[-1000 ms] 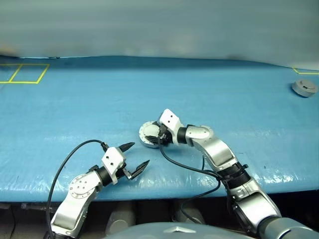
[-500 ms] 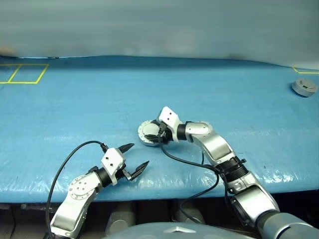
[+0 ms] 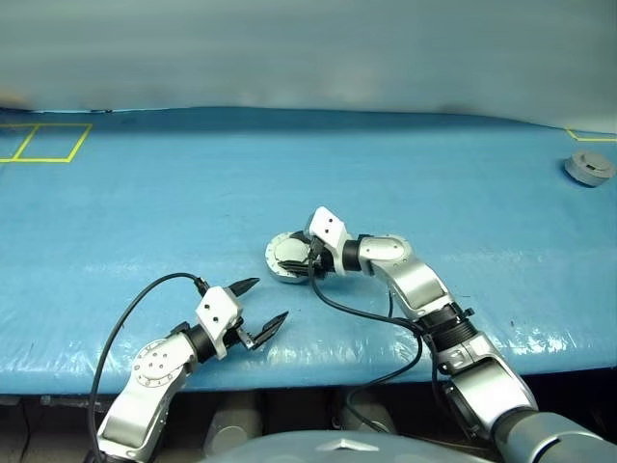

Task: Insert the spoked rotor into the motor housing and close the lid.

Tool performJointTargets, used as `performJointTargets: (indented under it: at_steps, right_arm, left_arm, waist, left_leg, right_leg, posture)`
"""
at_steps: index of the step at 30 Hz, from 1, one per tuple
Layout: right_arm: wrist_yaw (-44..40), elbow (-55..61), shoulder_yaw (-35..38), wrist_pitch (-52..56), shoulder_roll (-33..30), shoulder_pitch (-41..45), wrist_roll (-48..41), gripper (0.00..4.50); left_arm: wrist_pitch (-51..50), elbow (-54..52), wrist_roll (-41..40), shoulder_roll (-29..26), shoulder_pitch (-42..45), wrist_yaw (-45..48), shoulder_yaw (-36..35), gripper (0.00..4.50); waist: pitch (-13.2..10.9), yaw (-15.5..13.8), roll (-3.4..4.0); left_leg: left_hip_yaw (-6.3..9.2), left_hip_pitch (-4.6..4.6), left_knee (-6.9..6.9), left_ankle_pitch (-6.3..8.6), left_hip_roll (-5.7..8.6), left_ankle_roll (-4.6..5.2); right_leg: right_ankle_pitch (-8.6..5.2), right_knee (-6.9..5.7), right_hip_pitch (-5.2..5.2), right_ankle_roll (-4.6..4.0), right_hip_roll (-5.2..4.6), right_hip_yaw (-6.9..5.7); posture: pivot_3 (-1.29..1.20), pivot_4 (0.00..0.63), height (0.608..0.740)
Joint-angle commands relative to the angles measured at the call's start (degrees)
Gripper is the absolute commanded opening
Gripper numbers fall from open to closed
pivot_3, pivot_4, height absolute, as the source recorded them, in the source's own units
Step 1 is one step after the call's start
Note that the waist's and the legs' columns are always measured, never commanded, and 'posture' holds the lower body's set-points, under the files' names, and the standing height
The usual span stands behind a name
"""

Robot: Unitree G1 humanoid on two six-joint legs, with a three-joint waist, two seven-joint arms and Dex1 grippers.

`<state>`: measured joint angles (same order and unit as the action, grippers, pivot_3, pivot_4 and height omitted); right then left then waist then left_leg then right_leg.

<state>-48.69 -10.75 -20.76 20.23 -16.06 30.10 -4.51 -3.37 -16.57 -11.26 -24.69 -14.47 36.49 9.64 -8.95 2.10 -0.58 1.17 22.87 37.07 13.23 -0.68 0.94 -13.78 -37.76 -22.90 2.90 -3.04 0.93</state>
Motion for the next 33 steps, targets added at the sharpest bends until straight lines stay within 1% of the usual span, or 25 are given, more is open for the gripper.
performJointTargets:
  at_steps: [1, 6, 10, 18, 22, 24, 29, 33]
  right_arm:
    - [0.13, -1.95, -1.4, -1.63, -0.16, -0.03, 2.26, 3.04]
    - [-0.27, -2.58, -1.43, -1.69, -0.37, -0.01, 2.89, 3.04]
    - [-0.08, -2.69, -1.17, 0.47, -0.67, 0.42, 3.06, 3.04]
    - [-3.03, -0.1, -2.76, 2.72, -2.74, 1.48, 3.43, 3.04]
    - [-4.34, 1.17, -3.0, 2.25, -3.13, 2.17, 3.05, 3.04]
    - [-4.39, 1.4, -2.92, 2.49, -3.1, 2.31, 3.05, 3.04]
    - [-4.14, 0.35, -3.03, 1.94, -2.88, 2.44, 3.63, 3.04]
    - [-3.81, -0.53, -3.3, 1.76, -2.58, 2.22, 4.04, 3.04]
  left_arm:
    - [0.59, -2.06, -0.21, 0.22, -0.24, -0.11, -0.32, 4.5]
    - [0.69, -2.05, -0.16, 0.26, -0.34, -0.18, -0.22, 4.5]
    - [0.71, -2.08, -0.2, 0.3, -0.39, -0.15, -0.16, 4.5]
    - [0.43, -2.25, -0.32, 0.25, -0.38, 0.05, -0.02, 4.5]
    - [0.25, -2.32, -0.38, 0.28, -0.37, 0.07, 0.04, 4.5]
    - [0.23, -2.33, -0.36, 0.29, -0.4, 0.06, 0.07, 4.5]
    - [0.19, -2.35, -0.32, 0.32, -0.43, 0.06, 0.18, 4.5]
    - [0.23, -2.31, -0.34, 0.36, -0.41, 0.08, 0.19, 4.5]
  waist:
    - [0.0, 0.0, 0.0]
    - [0.0, -0.01, 0.0]
    - [0.0, -0.02, 0.01]
    - [-0.01, -0.23, 0.02]
    - [-0.01, -0.51, 0.01]
    - [-0.01, -0.57, 0.01]
    - [-0.01, -0.56, 0.01]
    - [-0.01, -0.53, 0.01]
  left_leg:
    - [0.0, 0.0, 0.0, 0.0, 0.0, 0.0]
    - [0.0, 0.0, 0.0, 0.0, 0.0, 0.0]
    - [0.01, -0.01, 0.0, 0.0, 0.0, 0.0]
    - [-0.01, 0.01, 0.0, 0.0, 0.04, 0.0]
    - [-0.02, 0.11, -0.01, 0.01, 0.09, 0.0]
    - [-0.03, 0.21, -0.03, 0.01, 0.1, 0.0]
    - [-0.03, 0.5, -0.01, 0.0, 0.11, 0.0]
    - [-0.03, 0.51, -0.01, 0.0, 0.1, 0.0]
  right_leg:
    - [0.0, 0.0, -0.02, 0.0, 0.0, 0.0]
    - [0.0, 0.01, -0.05, 0.0, -0.01, 0.0]
    - [0.0, 0.01, -0.08, -0.01, -0.01, 0.0]
    - [-0.01, 0.03, -0.25, -0.01, -0.11, 0.0]
    - [0.02, 0.06, -0.32, -0.05, -0.14, 0.0]
    - [0.14, 0.06, -0.42, -0.25, -0.14, 0.0]
    - [0.18, 0.03, -0.47, -0.25, -0.1, -0.01]
    - [0.18, 0.03, -0.47, -0.24, -0.09, -0.02]
  posture:
    - [0.0, 0.15, 0.74]
    - [0.0, 0.15, 0.74]
    - [0.0, 0.15, 0.74]
    - [0.0, 0.15, 0.74]
    - [0.0, 0.15, 0.74]
    - [0.0, 0.15, 0.74]
    - [0.0, 0.15, 0.74]
    - [0.0, 0.15, 0.74]
